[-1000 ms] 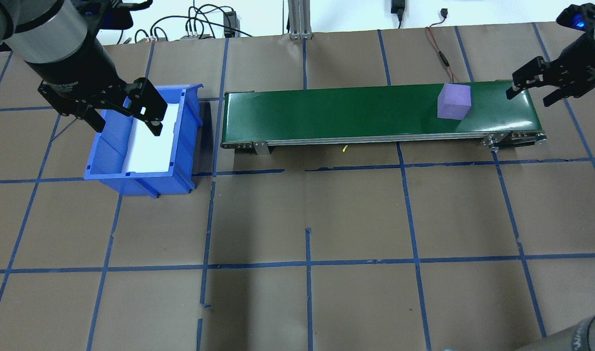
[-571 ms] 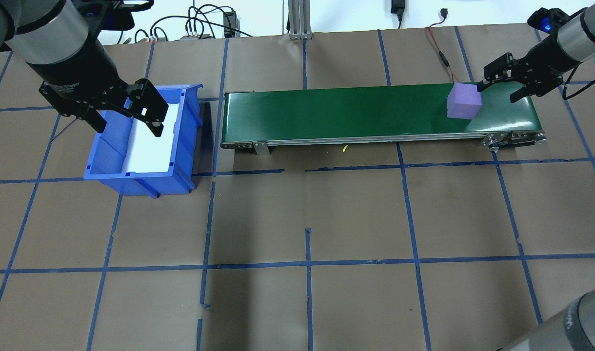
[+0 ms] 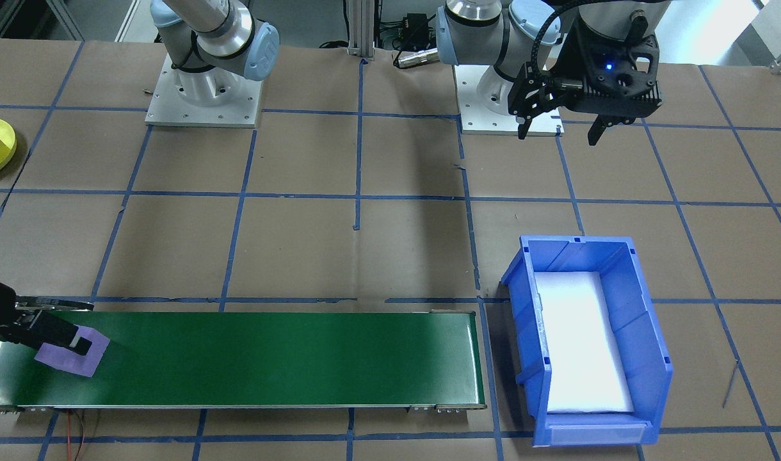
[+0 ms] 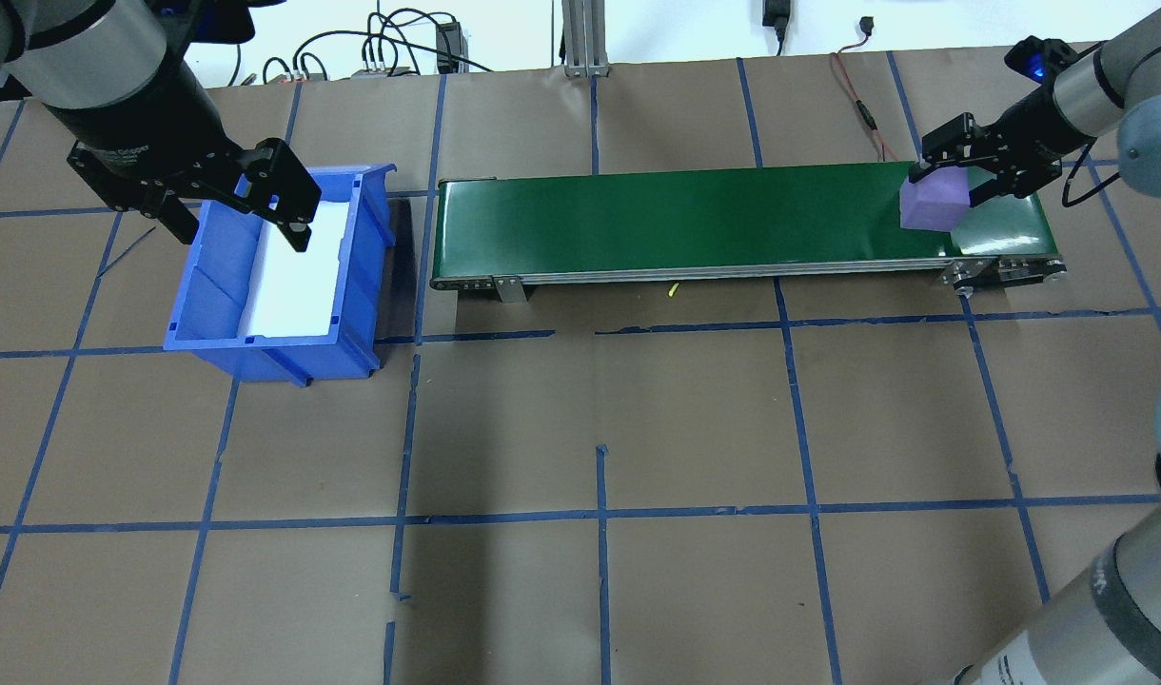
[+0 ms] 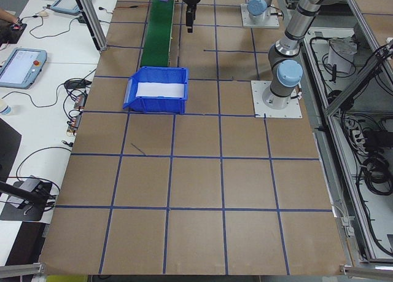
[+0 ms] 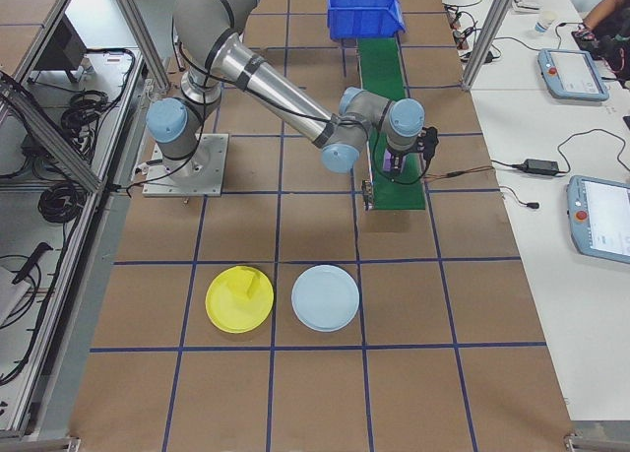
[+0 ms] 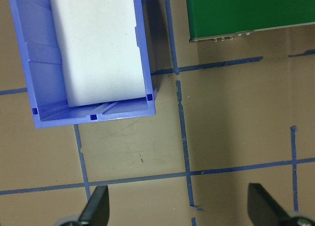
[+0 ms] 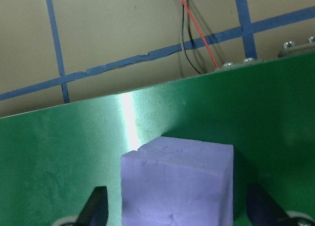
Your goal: Move block left to right into plate
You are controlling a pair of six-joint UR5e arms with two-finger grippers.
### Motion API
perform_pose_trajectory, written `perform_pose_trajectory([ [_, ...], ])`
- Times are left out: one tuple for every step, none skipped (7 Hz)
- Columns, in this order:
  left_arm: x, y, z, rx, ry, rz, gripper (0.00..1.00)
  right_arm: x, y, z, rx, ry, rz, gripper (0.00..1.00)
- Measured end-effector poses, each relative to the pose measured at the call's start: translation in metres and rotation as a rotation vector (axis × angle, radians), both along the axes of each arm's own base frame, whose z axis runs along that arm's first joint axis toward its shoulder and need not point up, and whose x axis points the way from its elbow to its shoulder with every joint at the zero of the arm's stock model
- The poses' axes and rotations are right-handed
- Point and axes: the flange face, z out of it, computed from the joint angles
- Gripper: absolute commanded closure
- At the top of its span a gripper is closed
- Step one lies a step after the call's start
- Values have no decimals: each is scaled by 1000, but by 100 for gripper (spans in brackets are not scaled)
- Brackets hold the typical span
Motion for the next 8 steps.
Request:
perform_pose_trajectory([
  [-1, 1, 0, 3, 0, 0, 0, -1, -2, -5, -1, -1, 0, 3],
  [-2, 2, 1, 3, 2, -1, 0, -1, -2, -8, 0, -2, 0, 7],
  [-2, 3, 2, 2, 3, -2, 0, -1, -2, -9, 1, -1, 0, 34],
  [-2, 4, 1, 3, 4, -2, 0, -1, -2, -9, 2, 0, 1, 49],
  [-3, 4, 0, 4, 4, -2, 0, -1, -1, -8, 3, 4, 3, 57],
  [-3, 5, 1, 2, 4, -2, 0, -2, 1, -4, 9, 21, 5, 62],
  [-3, 5, 1, 1, 6, -2, 0, -4, 2, 5, 10, 53, 8, 62],
  [-3, 5, 1, 1, 7, -2, 0, -9, 8, 24, 9, 94, 27, 65],
])
